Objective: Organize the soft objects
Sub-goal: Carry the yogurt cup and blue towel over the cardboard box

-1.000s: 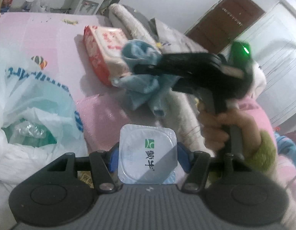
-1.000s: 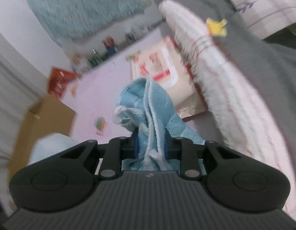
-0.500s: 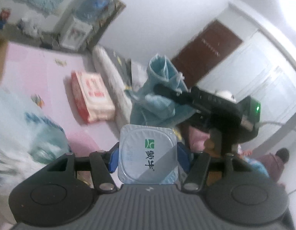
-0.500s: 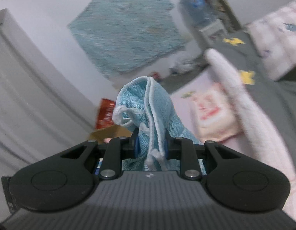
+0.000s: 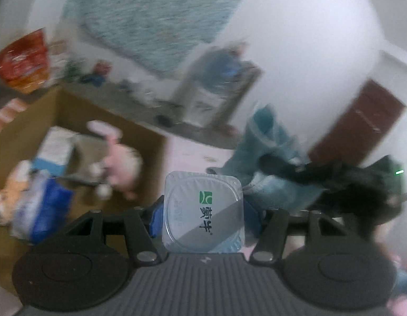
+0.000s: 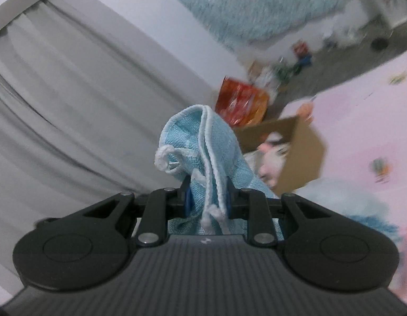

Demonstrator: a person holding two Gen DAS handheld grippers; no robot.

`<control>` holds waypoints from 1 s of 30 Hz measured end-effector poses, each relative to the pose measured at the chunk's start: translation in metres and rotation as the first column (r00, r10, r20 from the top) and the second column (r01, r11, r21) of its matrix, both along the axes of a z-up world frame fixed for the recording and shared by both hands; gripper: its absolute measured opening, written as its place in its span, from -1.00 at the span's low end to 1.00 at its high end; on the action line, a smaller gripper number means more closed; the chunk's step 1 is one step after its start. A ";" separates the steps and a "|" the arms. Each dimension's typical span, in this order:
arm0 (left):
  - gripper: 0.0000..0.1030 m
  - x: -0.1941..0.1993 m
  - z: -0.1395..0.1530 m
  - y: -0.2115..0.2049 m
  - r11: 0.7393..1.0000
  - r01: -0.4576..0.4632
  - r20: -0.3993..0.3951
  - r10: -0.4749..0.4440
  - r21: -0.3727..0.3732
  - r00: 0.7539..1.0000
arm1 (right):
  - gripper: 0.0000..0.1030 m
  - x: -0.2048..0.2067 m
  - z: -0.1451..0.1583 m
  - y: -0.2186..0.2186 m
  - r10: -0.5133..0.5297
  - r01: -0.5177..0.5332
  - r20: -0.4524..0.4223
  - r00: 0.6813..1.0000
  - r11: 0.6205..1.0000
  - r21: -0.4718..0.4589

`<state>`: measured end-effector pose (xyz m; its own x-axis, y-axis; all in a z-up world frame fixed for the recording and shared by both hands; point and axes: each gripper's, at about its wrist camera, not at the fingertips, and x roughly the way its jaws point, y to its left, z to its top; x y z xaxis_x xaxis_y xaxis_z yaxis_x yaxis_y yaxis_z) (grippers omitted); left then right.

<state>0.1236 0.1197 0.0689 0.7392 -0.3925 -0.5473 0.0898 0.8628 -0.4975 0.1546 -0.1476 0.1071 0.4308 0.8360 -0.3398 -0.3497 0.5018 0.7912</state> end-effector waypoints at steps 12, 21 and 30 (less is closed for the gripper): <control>0.19 0.044 -0.054 0.084 0.972 -0.219 -0.156 0.230 0.083 0.961 | -0.58 0.039 -0.080 0.091 0.097 -0.058 -0.312 0.945 0.990 0.130; 0.19 0.057 -0.074 0.104 0.968 -0.250 -0.210 0.250 0.028 0.945 | -0.56 0.027 -0.085 0.123 0.038 -0.097 -0.241 0.970 0.966 -0.240; 0.19 0.080 -0.099 0.097 0.972 -0.233 -0.260 0.234 0.037 0.937 | -0.51 0.029 -0.091 0.134 -0.019 -0.065 -0.249 0.968 0.943 -0.325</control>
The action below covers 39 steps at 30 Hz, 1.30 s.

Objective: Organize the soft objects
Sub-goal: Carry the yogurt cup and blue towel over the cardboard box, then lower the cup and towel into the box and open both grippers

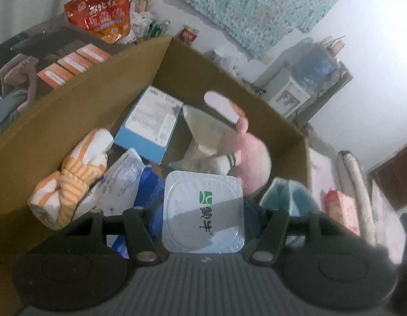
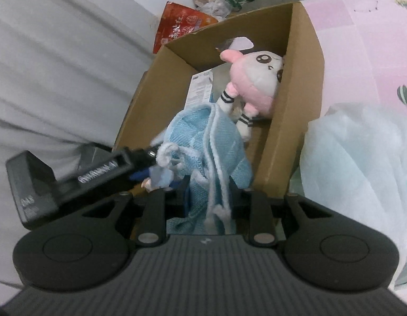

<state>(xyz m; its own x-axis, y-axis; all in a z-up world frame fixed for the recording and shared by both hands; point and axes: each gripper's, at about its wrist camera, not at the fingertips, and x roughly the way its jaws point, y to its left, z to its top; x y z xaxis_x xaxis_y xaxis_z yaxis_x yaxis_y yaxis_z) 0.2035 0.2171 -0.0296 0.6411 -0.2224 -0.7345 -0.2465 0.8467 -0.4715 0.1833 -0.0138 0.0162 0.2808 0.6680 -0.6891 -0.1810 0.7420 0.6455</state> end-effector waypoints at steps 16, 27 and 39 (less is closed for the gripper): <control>0.18 0.001 0.000 0.003 1.000 0.012 0.042 -0.014 0.027 0.999 | 0.06 -0.008 0.011 0.013 -0.023 0.026 0.107 0.994 0.999 -0.027; -0.03 -0.024 0.011 -0.017 0.989 0.150 0.060 -0.150 0.019 0.987 | -0.50 -0.022 0.026 -0.019 -0.076 0.073 0.191 0.979 0.997 0.020; -0.33 -0.025 -0.023 -0.065 0.941 0.329 -0.085 -0.322 0.080 0.943 | -0.46 -0.067 0.011 -0.114 -0.212 0.192 0.153 0.965 0.972 0.135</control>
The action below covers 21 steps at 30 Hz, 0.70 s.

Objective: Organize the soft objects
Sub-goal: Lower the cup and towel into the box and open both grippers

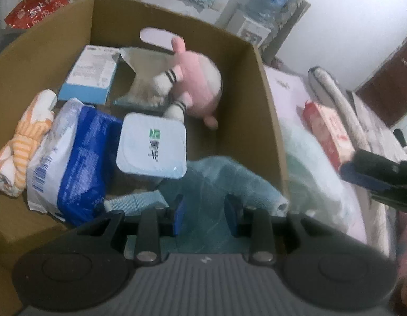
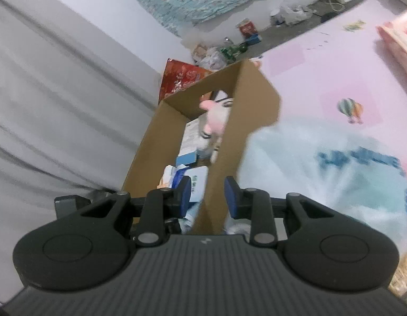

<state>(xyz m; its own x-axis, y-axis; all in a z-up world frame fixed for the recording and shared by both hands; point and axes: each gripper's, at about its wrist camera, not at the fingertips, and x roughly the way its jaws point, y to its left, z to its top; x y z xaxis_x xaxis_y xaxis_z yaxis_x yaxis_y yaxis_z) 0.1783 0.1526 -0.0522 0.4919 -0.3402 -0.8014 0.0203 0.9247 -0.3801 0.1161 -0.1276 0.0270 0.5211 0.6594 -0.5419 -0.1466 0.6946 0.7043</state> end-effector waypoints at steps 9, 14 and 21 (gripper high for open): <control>-0.12 0.021 -0.020 -0.002 0.998 -0.001 -0.183 0.013 0.068 0.983 | -0.46 -0.016 -0.026 -0.049 -0.089 0.091 -0.040 0.995 0.994 0.060; -0.06 0.031 -0.020 -0.004 0.996 -0.020 -0.225 0.041 0.092 0.974 | -0.46 -0.023 -0.024 -0.065 -0.127 0.127 -0.006 0.992 0.990 0.065; 0.52 -0.002 0.016 0.007 0.993 -0.094 -0.058 0.099 0.076 0.993 | -0.05 -0.055 -0.013 -0.113 -0.207 0.206 0.039 0.978 0.978 0.037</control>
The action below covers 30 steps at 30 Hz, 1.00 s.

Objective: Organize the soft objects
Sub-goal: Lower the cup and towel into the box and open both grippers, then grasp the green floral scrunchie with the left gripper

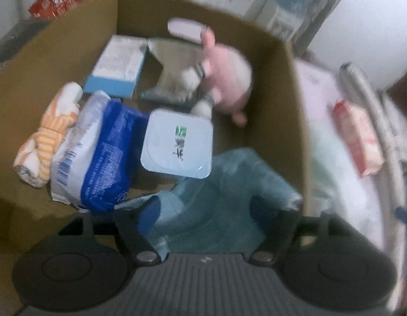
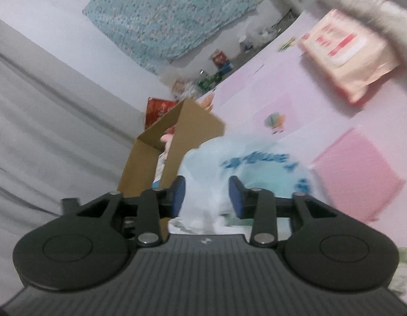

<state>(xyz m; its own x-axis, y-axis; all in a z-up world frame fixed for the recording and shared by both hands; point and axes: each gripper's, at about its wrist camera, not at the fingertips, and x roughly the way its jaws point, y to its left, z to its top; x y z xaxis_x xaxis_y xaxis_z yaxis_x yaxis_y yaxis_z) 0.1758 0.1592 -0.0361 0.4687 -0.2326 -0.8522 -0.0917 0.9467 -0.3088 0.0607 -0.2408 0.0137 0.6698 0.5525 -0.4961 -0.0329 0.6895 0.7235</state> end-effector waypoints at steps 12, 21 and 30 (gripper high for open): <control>0.77 -0.102 0.092 -0.033 0.997 0.006 0.437 -0.041 0.081 0.898 | 0.19 -0.085 -0.030 -0.074 -0.213 0.212 -0.019 0.977 0.976 -0.046; 0.77 -0.143 0.087 -0.133 0.927 0.361 0.427 -0.368 0.099 0.826 | -0.32 -0.105 -0.060 -0.073 -0.185 0.174 -0.057 0.981 0.973 -0.155; 0.72 -0.149 0.010 -0.224 0.809 0.585 0.261 -0.579 0.062 0.773 | -0.71 -0.087 -0.100 -0.069 -0.138 0.107 -0.147 0.980 0.974 -0.200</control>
<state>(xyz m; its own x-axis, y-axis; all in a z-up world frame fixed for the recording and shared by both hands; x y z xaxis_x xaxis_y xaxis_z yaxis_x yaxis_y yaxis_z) 0.0269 -0.0651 -0.0258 0.4368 -0.5487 -0.7128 0.5591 0.7864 -0.2627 -0.0262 -0.3101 -0.0861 0.6307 0.3566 -0.6893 0.1649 0.8063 0.5680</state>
